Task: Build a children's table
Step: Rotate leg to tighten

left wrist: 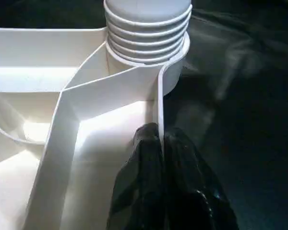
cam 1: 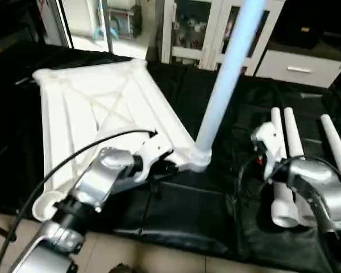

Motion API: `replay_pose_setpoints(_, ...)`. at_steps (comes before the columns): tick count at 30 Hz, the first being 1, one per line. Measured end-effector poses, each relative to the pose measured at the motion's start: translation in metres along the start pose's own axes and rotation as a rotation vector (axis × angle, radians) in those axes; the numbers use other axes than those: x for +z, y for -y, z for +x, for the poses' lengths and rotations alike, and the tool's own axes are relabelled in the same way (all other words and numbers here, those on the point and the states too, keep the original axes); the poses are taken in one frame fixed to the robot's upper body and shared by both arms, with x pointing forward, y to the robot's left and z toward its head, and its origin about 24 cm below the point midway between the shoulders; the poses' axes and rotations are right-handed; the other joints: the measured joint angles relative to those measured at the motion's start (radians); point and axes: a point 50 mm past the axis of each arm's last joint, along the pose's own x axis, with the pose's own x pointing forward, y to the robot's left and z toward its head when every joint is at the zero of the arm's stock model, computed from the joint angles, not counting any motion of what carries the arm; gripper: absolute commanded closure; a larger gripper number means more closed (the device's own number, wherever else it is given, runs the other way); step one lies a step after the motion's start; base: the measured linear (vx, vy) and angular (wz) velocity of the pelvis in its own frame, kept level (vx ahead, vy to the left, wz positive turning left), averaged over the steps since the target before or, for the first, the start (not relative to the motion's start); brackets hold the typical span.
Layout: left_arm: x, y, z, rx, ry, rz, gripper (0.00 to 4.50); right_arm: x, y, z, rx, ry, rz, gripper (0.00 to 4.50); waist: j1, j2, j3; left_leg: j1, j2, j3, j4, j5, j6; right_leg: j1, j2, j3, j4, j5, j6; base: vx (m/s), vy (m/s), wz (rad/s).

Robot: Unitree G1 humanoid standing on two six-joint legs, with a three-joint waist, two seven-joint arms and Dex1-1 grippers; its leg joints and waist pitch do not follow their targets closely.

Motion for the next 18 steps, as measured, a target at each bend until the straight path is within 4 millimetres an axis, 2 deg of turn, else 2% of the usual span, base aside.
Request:
replay_pose_setpoints(4, 0.0, 0.008, -0.002, -0.072, -0.001, 0.021, 4.5, -0.008, -0.008, 0.011, 0.099, -0.031, 0.024, 0.03, 0.011, 0.0, 0.0, -0.001, 0.0, 0.001, 0.0, 0.0, 0.0, 0.0, 0.0, 0.0, 0.0, 0.0, 0.0, 0.0, 0.0, 0.0)
replay_pose_setpoints(7, -0.001, 0.014, -0.002, -0.113, -0.003, 0.028, 4.5, -0.006, -0.01, 0.019, 0.143, -0.029, 0.031, 0.03, 0.014, 0.0, 0.0, -0.001, 0.0, 0.001, 0.001, 0.0, 0.0, 0.0, 0.0, 0.001, 0.001, 0.0, 0.0, 0.0, 0.0, 0.0)
replay_pose_setpoints(18, -0.002, 0.017, -0.004, -0.153, -0.018, 0.035, 4.5, -0.01, -0.005, 0.02, 0.217, -0.084, 0.008, 0.03, 0.016, -0.004, 0.0, -0.001, 0.0, 0.002, 0.002, 0.0, 0.0, 0.001, -0.001, 0.002, 0.002, 0.0, 0.0, 0.0, 0.0, 0.0)
